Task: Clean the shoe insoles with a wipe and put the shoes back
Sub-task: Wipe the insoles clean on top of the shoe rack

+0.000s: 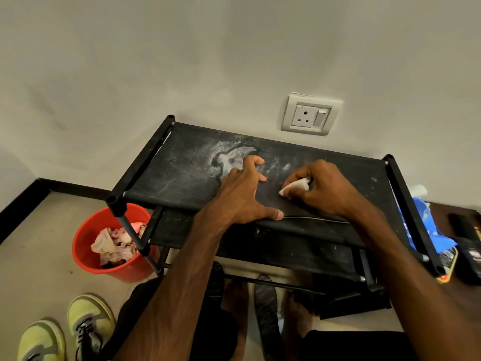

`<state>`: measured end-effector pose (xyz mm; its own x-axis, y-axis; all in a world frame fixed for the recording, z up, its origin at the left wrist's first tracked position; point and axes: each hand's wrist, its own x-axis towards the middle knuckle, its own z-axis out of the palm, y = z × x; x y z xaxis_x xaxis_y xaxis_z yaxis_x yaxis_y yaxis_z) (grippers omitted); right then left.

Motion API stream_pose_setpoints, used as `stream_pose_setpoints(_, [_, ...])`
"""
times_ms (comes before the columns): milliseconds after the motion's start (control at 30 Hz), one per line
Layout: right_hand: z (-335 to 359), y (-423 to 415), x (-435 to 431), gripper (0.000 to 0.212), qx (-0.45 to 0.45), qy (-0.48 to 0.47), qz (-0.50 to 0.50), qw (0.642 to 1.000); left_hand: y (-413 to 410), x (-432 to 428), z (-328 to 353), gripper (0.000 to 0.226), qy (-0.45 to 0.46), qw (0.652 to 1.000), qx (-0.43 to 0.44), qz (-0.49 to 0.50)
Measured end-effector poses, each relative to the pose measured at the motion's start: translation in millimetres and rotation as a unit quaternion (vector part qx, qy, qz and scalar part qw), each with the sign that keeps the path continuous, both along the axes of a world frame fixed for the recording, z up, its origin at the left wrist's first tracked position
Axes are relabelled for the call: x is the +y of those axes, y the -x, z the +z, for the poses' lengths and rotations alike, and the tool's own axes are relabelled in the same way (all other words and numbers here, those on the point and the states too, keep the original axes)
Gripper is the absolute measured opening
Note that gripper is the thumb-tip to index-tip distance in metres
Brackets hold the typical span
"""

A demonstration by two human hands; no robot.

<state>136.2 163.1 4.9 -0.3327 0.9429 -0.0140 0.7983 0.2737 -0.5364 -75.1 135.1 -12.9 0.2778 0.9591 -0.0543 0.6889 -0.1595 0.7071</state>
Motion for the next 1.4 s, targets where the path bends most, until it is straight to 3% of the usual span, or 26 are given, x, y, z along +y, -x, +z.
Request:
stream_pose_setpoints(133, [-0.4,14.9,0.5,0.012,-0.029,-0.005,0.032,0.999,2.4,1.2,-0.7,0.106,0.001,1.0,0.002,-0.002])
stream_pose_setpoints(333, [-9.3,37.8,12.5,0.019,-0.079,-0.045,-0.033,0.995,2.8,1.7,-0.2,0.099,0.009,1.0,0.007,-0.009])
stream_pose_setpoints(500, [-11.3,31.5,22.6,0.009,-0.052,-0.057,-0.092,0.993,0.8,-0.8,-1.2,0.1,0.003,1.0,0.008,-0.005])
stream_pose_setpoints(733, [-0.5,-20.0,19.8,0.01,0.085,-0.083,-0.158,0.98,4.7,1.9,-7.6,0.096,-0.036,0.999,0.019,-0.012])
stream_pose_setpoints(1067, [-2.7,-25.5,6.3,0.011,0.075,-0.07,-0.132,0.986,-19.9,1.4,-8.3,0.085,-0.112,0.992,0.051,-0.033])
stream_pose_setpoints(1400, [-5.6,-32.6,2.8,0.009,0.066,-0.045,-0.121,0.989,-6.0,7.0,-5.2,0.08,-0.076,0.995,0.05,-0.041])
